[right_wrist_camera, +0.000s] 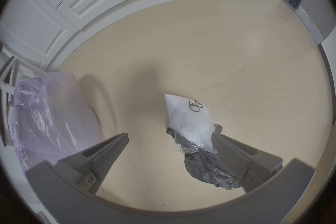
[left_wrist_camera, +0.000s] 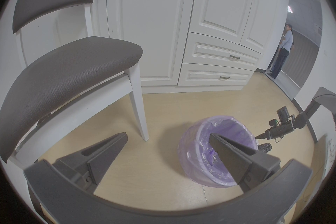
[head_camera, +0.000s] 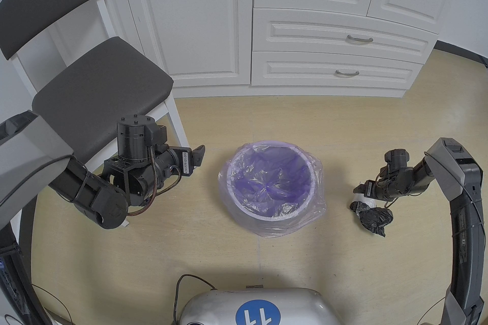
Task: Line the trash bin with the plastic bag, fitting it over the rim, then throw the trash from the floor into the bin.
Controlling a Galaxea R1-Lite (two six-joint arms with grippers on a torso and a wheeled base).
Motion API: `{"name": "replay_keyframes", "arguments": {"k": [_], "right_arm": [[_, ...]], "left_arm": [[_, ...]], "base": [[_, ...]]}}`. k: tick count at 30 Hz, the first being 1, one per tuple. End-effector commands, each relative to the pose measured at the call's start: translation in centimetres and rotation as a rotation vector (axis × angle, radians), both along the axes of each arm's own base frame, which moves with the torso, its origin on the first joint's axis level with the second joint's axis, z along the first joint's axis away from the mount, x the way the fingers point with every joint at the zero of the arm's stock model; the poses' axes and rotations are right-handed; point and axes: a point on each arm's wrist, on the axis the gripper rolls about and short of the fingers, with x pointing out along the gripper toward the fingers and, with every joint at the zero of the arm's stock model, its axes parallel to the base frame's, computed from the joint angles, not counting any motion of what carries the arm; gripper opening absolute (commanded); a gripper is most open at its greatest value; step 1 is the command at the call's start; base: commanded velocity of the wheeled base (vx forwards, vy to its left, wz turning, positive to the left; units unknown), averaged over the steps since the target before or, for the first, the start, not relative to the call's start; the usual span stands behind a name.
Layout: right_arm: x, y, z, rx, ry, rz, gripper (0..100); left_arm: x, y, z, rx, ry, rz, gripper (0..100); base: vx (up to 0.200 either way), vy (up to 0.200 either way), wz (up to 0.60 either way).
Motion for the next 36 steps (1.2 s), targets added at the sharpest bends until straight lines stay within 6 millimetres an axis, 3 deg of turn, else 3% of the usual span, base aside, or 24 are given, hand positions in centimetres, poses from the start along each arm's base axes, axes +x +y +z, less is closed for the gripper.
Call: {"name": "replay_keyframes", "arguments": {"k": [1, 12, 20, 26, 36], "right_arm": [[0.4, 0.2, -1.8, 0.002, 0.019, 0.004, 100], [0.9, -0.4, -1.5, 0.006, -0.002, -0.015, 100], [1.5, -0.7, -1.9, -0.036, -0.01, -0.055, 100], [1.9, -0.6, -2.2, -0.041, -0.018, -0.05, 100], [2.2, 2.2, 0.3, -0.026, -0.08, 0.0, 100]], "left_arm": [[0.2, -0.1, -0.4, 0.003, 0.008, 0.0, 100], [0.3, -0.2, -0.6, 0.003, 0.011, 0.001, 100], [1.3, -0.7, -2.9, 0.014, 0.03, 0.0, 100], [1.3, -1.1, -3.3, 0.018, 0.038, -0.011, 100], [1.7, -1.0, -4.1, 0.034, 0.047, -0.008, 100]], "base": [[0.0, 0.0, 0.0], [0.0, 0.0, 0.0], [0.0, 0.0, 0.0], [0.0, 0.0, 0.0], [0.0, 0.0, 0.0]]}}
